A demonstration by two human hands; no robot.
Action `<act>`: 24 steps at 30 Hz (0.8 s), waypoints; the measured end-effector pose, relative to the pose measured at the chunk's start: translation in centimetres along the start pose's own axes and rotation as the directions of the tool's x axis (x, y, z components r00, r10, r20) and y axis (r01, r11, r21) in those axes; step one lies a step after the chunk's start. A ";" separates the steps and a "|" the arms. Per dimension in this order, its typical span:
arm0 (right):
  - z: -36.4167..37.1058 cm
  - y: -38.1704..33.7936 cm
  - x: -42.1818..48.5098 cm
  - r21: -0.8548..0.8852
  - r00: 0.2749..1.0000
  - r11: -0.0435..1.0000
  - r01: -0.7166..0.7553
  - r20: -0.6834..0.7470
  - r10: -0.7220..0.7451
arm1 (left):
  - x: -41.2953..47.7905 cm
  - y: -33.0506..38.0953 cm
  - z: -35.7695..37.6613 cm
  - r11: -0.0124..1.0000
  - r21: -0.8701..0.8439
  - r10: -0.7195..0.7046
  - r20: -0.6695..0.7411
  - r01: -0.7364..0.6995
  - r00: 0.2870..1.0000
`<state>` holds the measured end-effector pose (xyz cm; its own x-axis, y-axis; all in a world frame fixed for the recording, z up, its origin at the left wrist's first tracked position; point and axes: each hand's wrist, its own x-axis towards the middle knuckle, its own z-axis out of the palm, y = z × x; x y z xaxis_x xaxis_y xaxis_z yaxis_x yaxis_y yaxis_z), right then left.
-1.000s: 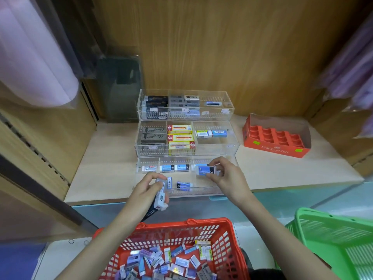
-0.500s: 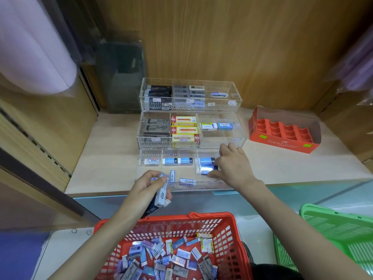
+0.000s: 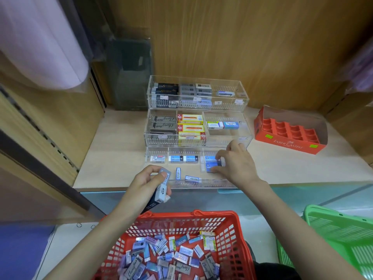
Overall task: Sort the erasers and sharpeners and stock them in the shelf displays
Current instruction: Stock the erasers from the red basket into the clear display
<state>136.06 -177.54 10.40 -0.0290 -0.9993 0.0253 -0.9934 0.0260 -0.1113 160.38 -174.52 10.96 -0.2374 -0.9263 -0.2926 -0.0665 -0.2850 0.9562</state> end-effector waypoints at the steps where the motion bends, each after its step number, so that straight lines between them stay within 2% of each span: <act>1: -0.6 -0.8 -0.3 0.074 0.999 0.997 0.010 -0.051 -0.006 | 0.0 0.0 -0.3 1.000 0.011 0.007 -0.007 -0.006 1.000; 3: -1.5 -3.0 -0.6 0.211 0.989 0.969 0.128 -0.094 -0.110 | -0.2 0.2 -0.7 1.000 0.016 0.022 -0.019 -0.022 1.000; 4: -1.5 -4.1 -0.3 0.228 0.975 0.947 0.224 -0.052 -0.218 | -0.3 0.4 -0.9 1.000 0.009 0.030 -0.028 -0.030 0.999; 6: -0.9 -6.2 0.6 0.180 0.900 0.904 0.388 0.139 -0.414 | -0.4 0.6 -1.3 0.999 -0.017 0.041 -0.058 -0.042 0.997; 8: 0.1 -7.2 1.7 0.090 0.827 0.870 0.485 0.276 -0.490 | -0.5 0.8 -1.7 0.998 -0.027 0.050 -0.085 -0.052 0.995; 13: 1.4 -7.6 3.1 0.052 0.818 0.875 0.481 0.332 -0.470 | -0.6 1.0 -2.1 0.998 -0.017 0.066 -0.091 -0.068 0.994; 20: 1.9 -6.7 3.2 0.116 0.916 0.956 0.269 0.275 -0.291 | -1.0 1.2 -2.1 0.997 -0.032 0.062 -0.076 -0.064 0.995; 24: 2.2 -7.2 3.3 0.074 0.950 0.973 0.221 0.209 -0.232 | -1.1 1.0 -2.1 0.999 -0.013 0.046 -0.097 -0.047 0.994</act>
<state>143.35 -181.09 9.05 0.2256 -0.9613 -0.1583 -0.9643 -0.1972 -0.1765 162.60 -174.34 12.21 -0.1452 -0.9579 -0.2478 -0.0422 -0.2442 0.9688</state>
